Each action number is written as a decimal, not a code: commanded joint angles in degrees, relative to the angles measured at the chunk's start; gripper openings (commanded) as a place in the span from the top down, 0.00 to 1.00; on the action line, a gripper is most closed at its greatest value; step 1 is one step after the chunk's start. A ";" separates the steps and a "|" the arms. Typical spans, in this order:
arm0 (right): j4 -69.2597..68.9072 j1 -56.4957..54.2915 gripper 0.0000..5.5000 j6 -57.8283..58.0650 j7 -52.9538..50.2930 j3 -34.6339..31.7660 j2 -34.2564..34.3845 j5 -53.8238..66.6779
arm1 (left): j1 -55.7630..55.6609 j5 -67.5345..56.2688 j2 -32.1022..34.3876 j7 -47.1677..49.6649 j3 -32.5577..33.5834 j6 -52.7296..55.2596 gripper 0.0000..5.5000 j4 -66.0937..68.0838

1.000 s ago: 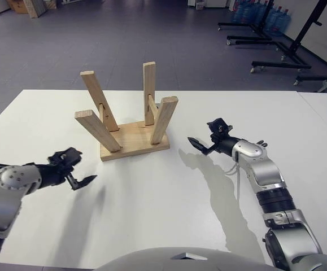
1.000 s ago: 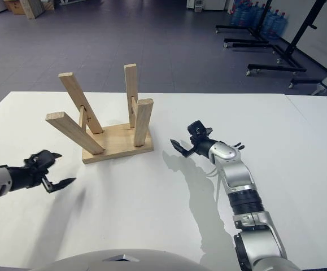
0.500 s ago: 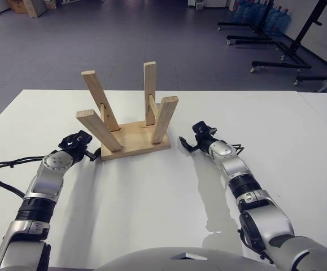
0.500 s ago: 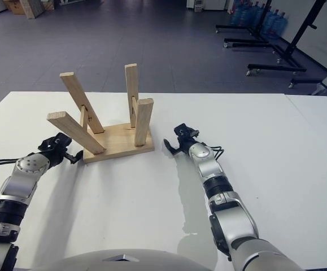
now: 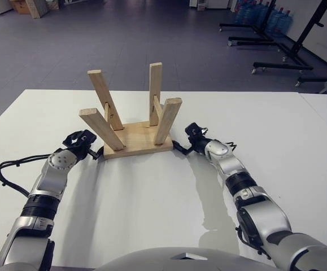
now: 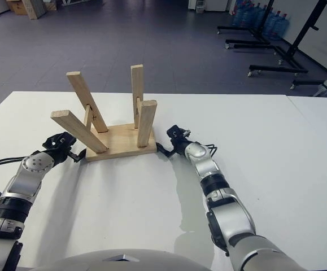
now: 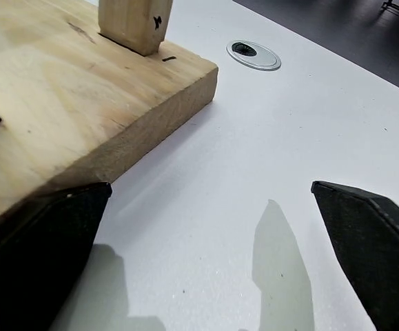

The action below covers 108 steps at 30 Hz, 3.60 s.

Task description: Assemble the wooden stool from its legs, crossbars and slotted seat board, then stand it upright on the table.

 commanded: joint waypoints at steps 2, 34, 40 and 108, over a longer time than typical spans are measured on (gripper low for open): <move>-16.99 7.03 0.02 5.14 6.94 -1.70 -7.51 2.51 | 2.25 -1.60 -2.10 -5.54 -4.23 8.95 0.08 -16.20; 11.71 -1.59 0.02 -3.78 -1.39 -3.48 -9.24 -1.65 | 7.70 -2.15 -8.37 -2.93 -10.51 25.82 0.08 -29.23; 6.82 1.05 0.02 -5.23 7.50 -4.70 -10.32 2.55 | 6.79 -2.10 -7.71 -2.54 -8.98 23.94 0.08 -26.81; -36.77 7.83 0.20 20.88 42.97 -10.94 -19.30 38.35 | -6.74 -44.60 5.72 -49.37 8.84 11.57 0.37 -18.45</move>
